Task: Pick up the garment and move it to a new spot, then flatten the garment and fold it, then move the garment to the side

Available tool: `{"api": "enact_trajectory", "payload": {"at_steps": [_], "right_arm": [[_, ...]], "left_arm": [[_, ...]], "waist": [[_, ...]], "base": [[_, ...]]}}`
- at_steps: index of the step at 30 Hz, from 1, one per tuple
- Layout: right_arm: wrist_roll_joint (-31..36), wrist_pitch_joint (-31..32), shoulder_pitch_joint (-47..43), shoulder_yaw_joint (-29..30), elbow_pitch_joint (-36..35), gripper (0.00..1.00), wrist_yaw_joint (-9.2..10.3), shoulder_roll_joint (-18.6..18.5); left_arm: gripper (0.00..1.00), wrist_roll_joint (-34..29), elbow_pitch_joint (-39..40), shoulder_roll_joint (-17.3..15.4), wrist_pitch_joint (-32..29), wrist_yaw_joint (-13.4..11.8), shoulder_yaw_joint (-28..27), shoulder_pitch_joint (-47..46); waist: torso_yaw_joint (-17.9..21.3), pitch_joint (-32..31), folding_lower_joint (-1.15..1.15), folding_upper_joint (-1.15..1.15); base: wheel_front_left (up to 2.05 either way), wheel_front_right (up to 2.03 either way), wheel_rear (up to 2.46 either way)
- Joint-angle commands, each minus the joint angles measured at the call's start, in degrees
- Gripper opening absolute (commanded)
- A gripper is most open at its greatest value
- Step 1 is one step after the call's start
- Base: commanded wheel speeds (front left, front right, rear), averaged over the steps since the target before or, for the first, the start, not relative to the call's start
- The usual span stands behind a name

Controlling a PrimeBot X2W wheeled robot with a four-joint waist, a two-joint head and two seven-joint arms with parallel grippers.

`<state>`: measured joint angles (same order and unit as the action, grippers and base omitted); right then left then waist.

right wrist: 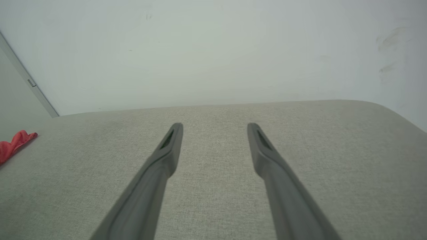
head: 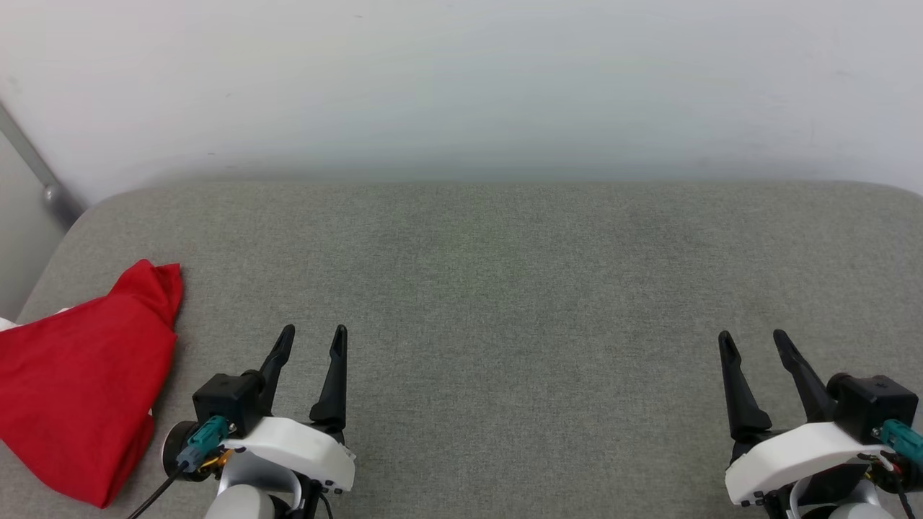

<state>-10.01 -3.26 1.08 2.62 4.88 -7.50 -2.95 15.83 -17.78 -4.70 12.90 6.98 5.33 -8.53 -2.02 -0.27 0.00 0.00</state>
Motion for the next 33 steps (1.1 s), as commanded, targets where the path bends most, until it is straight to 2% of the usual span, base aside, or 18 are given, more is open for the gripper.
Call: {"api": "enact_trajectory", "payload": {"at_steps": [1, 20, 33], "right_arm": [[1.13, -0.25, -0.55, 0.08, -0.51, 1.0, 0.01, 0.11], [6.9, -1.02, -0.37, 0.87, -0.16, 1.0, 0.02, 0.12], [5.09, -1.95, 0.84, 0.73, 1.74, 1.0, 0.02, 0.12]], "left_arm": [[1.0, -1.11, -0.08, -0.03, 0.47, -0.15, 0.14, -0.84], [1.0, -6.45, -3.5, 0.67, 2.45, -0.2, 0.77, -2.28], [1.0, -4.01, -5.63, 1.07, 2.32, -0.32, 0.79, -2.92]], "waist": [[-0.01, 0.0, 0.0, 0.0], [-0.7, 0.06, 0.0, 0.0], [-1.12, 0.1, 0.0, 0.0]], "base": [[0.0, 0.0, 0.0], [0.0, 0.0, 0.0], [0.0, 0.0, 0.0]]}}
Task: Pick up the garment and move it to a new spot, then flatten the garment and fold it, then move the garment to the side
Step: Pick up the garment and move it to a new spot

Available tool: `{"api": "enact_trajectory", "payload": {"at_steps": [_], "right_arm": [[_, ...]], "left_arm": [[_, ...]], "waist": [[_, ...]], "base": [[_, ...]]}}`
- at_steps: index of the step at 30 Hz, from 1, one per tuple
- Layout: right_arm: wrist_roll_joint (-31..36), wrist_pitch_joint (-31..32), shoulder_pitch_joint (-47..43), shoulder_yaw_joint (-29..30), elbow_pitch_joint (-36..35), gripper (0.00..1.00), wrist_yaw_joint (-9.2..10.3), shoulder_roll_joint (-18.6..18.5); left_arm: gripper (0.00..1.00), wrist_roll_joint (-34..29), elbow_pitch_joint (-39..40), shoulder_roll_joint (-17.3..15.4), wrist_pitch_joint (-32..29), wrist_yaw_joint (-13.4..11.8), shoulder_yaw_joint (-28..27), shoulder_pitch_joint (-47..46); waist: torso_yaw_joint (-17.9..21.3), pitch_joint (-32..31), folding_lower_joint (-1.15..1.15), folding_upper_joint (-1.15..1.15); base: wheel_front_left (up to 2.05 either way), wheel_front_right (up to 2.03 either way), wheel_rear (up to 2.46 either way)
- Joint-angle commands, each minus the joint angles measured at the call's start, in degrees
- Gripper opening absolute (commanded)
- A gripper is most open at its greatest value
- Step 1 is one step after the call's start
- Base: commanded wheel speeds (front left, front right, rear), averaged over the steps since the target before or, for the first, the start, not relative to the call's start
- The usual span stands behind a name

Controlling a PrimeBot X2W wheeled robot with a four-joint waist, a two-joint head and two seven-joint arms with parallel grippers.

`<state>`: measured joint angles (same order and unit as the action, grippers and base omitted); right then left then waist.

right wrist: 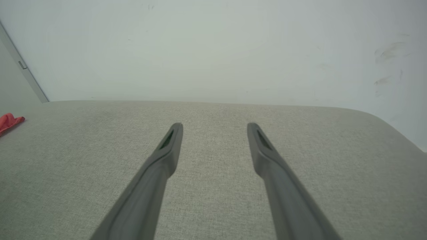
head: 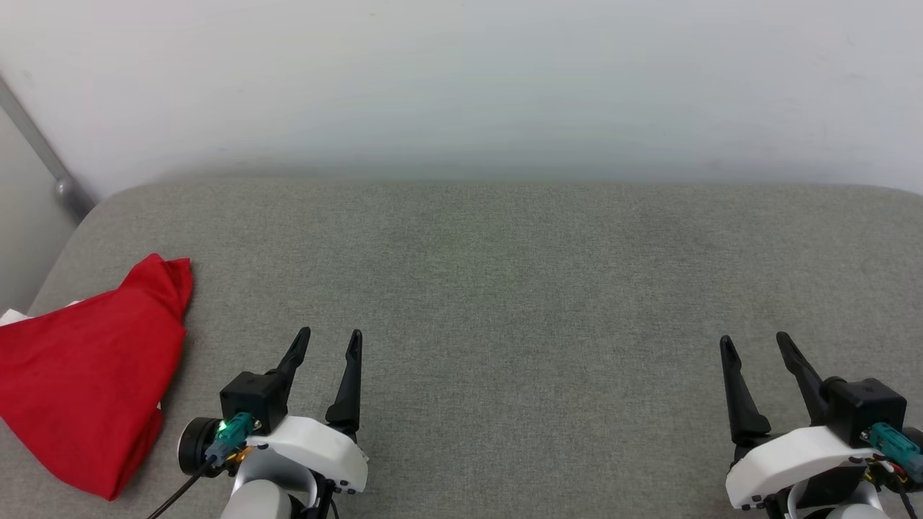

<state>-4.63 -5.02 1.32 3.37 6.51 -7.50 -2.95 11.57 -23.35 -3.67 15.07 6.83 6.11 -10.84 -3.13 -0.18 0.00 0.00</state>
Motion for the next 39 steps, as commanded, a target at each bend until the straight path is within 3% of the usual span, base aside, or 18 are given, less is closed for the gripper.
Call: {"api": "enact_trajectory", "payload": {"at_steps": [1, 14, 31, 39], "right_arm": [[-0.31, -0.29, 0.65, -0.02, 0.18, 1.0, 0.02, 0.12], [0.57, -0.34, 0.67, -0.8, -0.13, 1.0, 0.02, 0.12], [2.45, 1.25, 1.65, -6.1, -2.11, 1.0, 0.02, 0.11], [2.1, 1.12, 3.26, -8.04, -1.48, 1.0, 0.02, 0.09]], "left_arm": [[1.0, 0.27, -0.09, 0.05, 0.15, -0.22, 0.01, -0.69], [1.0, -0.27, -0.16, -0.23, 0.15, -1.24, -0.09, -1.23], [1.0, 0.14, 0.39, -2.6, 0.15, -3.11, -2.56, -2.9], [1.0, 0.19, 0.49, -4.29, 0.15, -3.62, -3.53, -1.71]], "waist": [[-0.06, 0.02, 0.0, 0.0], [-2.52, -0.05, 0.0, 0.0], [-19.2, 0.98, 0.0, 0.0], [-24.99, 1.32, 0.0, 0.0]], "base": [[0.0, 0.0, 0.0], [0.0, 0.0, 0.0], [0.0, 0.0, 0.0], [0.0, 0.0, 0.0]]}}
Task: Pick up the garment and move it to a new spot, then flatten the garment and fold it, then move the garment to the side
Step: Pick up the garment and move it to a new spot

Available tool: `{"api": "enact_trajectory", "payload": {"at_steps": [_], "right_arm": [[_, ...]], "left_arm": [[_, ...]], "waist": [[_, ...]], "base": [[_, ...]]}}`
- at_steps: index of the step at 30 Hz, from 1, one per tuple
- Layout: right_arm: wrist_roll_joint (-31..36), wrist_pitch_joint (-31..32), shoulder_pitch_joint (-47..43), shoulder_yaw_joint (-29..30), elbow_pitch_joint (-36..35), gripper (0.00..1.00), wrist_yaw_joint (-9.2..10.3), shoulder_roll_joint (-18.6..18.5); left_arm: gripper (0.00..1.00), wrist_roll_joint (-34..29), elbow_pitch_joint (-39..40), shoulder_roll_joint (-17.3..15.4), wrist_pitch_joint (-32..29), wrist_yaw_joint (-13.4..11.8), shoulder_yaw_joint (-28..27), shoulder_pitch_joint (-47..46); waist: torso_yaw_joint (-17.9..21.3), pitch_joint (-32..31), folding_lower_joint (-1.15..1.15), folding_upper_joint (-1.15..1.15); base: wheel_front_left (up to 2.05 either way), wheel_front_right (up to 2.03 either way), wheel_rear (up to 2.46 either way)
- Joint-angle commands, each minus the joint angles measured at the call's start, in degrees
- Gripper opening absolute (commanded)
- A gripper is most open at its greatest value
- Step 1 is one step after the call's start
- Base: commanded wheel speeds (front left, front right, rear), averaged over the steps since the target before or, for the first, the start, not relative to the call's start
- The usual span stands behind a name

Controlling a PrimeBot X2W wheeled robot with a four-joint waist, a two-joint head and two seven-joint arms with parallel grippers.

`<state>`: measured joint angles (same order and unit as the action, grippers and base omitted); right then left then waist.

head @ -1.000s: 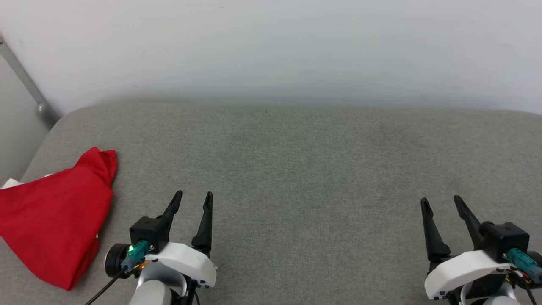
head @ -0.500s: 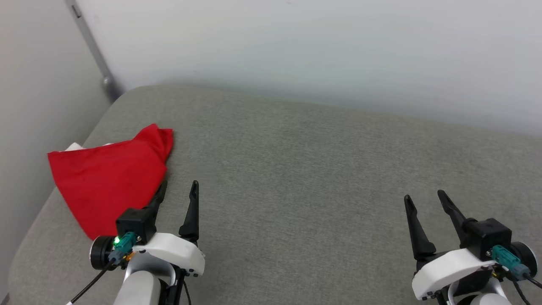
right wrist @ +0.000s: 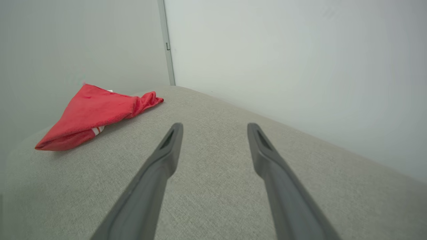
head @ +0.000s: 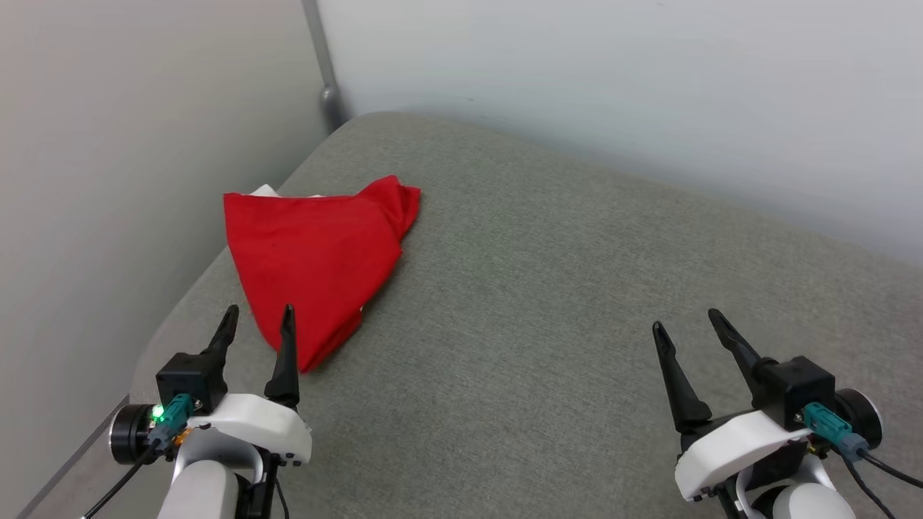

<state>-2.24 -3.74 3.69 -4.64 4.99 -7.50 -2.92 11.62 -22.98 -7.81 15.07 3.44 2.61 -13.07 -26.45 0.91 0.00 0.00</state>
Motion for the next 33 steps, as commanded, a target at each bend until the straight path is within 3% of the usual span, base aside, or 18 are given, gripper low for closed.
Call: {"api": "enact_trajectory", "payload": {"at_steps": [1, 15, 20, 26, 33], "right_arm": [[-0.42, -0.19, 0.96, -0.16, 0.04, 1.0, 0.02, 0.06], [-1.06, -0.03, 2.38, 0.62, 1.22, 1.0, 0.03, 0.06], [0.08, 1.01, 4.41, 0.51, -0.06, 1.0, 0.03, 0.05], [0.71, 2.5, 7.26, 0.12, -1.71, 1.0, 0.02, 0.02], [2.1, 2.85, 10.54, -0.06, -3.14, 1.0, 0.02, 0.02]], "left_arm": [[1.0, 0.08, 0.14, -0.38, 0.15, -0.26, -0.1, 0.56], [1.0, 0.94, 0.1, 0.25, 0.05, -0.26, 0.37, -2.02], [1.0, 1.08, -1.14, -1.15, -0.35, 0.6, 0.72, -7.84], [1.0, 3.14, -3.74, -5.15, -3.24, 3.1, 1.86, -18.8], [1.0, 8.69, -9.2, -12.88, -11.65, 4.0, 4.45, -30.13]], "waist": [[-2.21, 0.25, 0.0, 0.0], [-3.86, 1.75, 0.0, 0.0], [-1.35, 4.99, 0.0, 0.0], [4.08, 10.79, 0.0, 0.0], [10.82, 18.1, 0.0, 0.0]], "base": [[0.0, 0.0, 0.0], [0.0, 0.0, 0.0], [0.0, 0.0, 0.0], [0.0, 0.0, 0.0], [0.0, 0.0, 0.0]]}}
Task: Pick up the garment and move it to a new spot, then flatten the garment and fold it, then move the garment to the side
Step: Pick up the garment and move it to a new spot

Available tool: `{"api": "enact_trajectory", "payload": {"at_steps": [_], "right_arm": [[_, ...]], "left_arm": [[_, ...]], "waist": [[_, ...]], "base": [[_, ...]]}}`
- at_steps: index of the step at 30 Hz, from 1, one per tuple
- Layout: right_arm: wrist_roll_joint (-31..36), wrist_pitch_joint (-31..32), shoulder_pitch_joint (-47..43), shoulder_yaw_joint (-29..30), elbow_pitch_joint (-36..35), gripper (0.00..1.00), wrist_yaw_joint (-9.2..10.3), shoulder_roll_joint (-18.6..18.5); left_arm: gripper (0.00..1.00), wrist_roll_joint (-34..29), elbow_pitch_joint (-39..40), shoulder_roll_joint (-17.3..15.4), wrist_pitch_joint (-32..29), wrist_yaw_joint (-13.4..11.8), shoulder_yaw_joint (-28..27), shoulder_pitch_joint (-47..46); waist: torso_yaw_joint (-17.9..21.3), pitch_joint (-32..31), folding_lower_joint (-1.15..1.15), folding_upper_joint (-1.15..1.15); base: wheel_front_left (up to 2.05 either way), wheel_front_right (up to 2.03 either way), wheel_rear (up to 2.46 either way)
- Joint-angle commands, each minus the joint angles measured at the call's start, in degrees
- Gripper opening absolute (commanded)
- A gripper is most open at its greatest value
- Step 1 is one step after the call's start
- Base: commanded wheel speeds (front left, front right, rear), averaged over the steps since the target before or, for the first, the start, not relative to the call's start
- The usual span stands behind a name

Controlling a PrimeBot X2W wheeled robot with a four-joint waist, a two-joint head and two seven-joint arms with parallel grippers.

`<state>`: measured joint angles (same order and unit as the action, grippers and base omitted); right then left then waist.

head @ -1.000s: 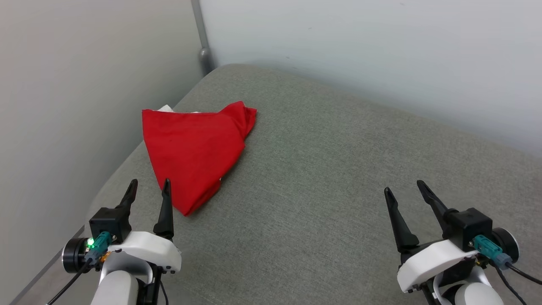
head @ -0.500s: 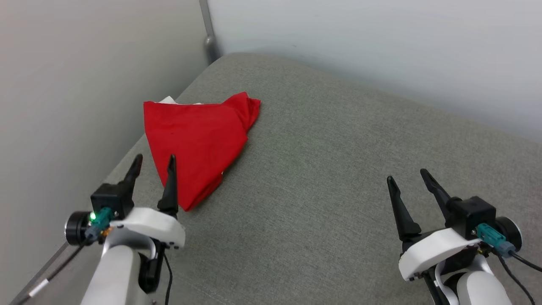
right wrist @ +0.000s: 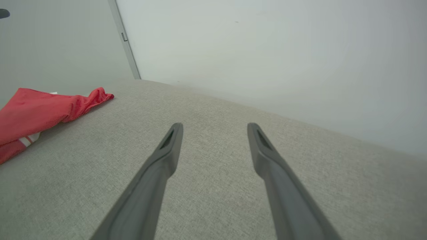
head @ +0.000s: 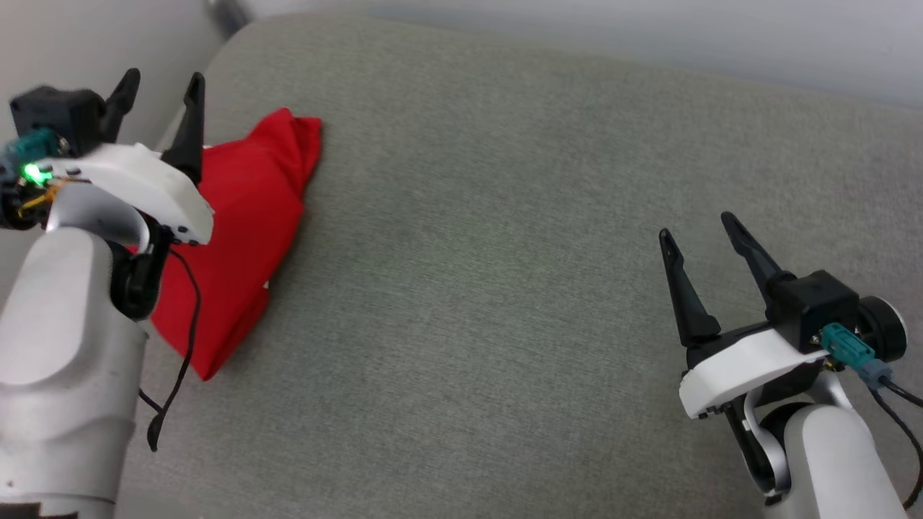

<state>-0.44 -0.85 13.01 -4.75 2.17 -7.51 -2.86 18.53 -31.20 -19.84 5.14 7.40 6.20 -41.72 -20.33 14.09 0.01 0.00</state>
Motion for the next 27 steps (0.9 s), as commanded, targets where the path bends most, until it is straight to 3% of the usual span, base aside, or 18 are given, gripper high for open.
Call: {"api": "enact_trajectory", "payload": {"at_steps": [1, 8, 13, 18, 22, 23, 24, 25, 27], "right_arm": [[0.6, -0.13, 1.65, 0.17, -0.4, 1.0, 0.03, -0.04], [-0.23, -1.36, 3.62, 0.26, 0.25, 1.0, 0.03, -0.02], [-0.7, -2.15, 5.15, -0.44, 1.04, 1.0, 0.03, -0.03], [-0.9, -2.63, 6.09, -0.83, 1.72, 1.0, 0.03, -0.03], [-0.88, -2.77, 6.63, -1.0, 2.17, 1.0, 0.03, -0.02], [-0.55, -3.01, 6.98, -1.04, 2.45, 1.0, 0.03, -0.03], [-0.5, -3.09, 6.94, -1.01, 2.52, 1.0, 0.03, -0.03], [-0.47, -3.14, 6.85, -0.95, 2.62, 1.0, 0.03, -0.03], [-0.51, -3.11, 6.5, -0.86, 2.81, 1.0, 0.03, -0.03]], "left_arm": [[1.0, 2.91, -1.89, -2.35, -3.6, 0.07, 1.85, -2.51], [1.0, 15.74, -6.98, -11.03, -21.63, 0.05, 9.9, -6.41], [1.0, 24.19, -10.46, -14.83, -33.73, 0.06, 13.72, -5.34], [1.0, 29.55, -14.47, -15.68, -41.85, 0.05, 14.71, -3.95], [1.0, 32.8, -19.33, -14.11, -46.21, -0.08, 14.57, -2.54], [0.42, 32.56, -21.16, -13.44, -44.93, -0.46, 14.61, -2.67], [0.09, 32.28, -21.62, -13.36, -44.22, -0.52, 14.76, -2.86], [0.0, 31.72, -21.95, -13.47, -43.0, -0.72, 14.82, -3.18], [0.0, 30.64, -22.29, -14.05, -40.14, -0.66, 15.03, -4.23]], "waist": [[5.44, 5.79, -0.01, 0.0], [8.79, 9.97, -0.01, 0.0], [10.04, 11.83, -0.01, 0.0], [10.6, 12.68, -0.01, 0.0], [10.84, 13.13, -0.01, 0.0], [11.03, 13.01, -0.01, 0.0], [11.05, 12.85, -0.01, 0.0], [11.05, 12.61, -0.01, 0.0], [11.01, 11.93, -0.01, 0.0]], "base": [[0.0, 0.0, 0.0], [0.0, 0.0, 0.0], [0.0, 0.0, 0.0], [0.0, 0.0, 0.0], [0.0, 0.0, 0.0], [0.0, 0.0, 0.0], [0.0, 0.0, 0.0], [0.0, 0.0, 0.0], [0.0, 0.0, 0.0]]}}
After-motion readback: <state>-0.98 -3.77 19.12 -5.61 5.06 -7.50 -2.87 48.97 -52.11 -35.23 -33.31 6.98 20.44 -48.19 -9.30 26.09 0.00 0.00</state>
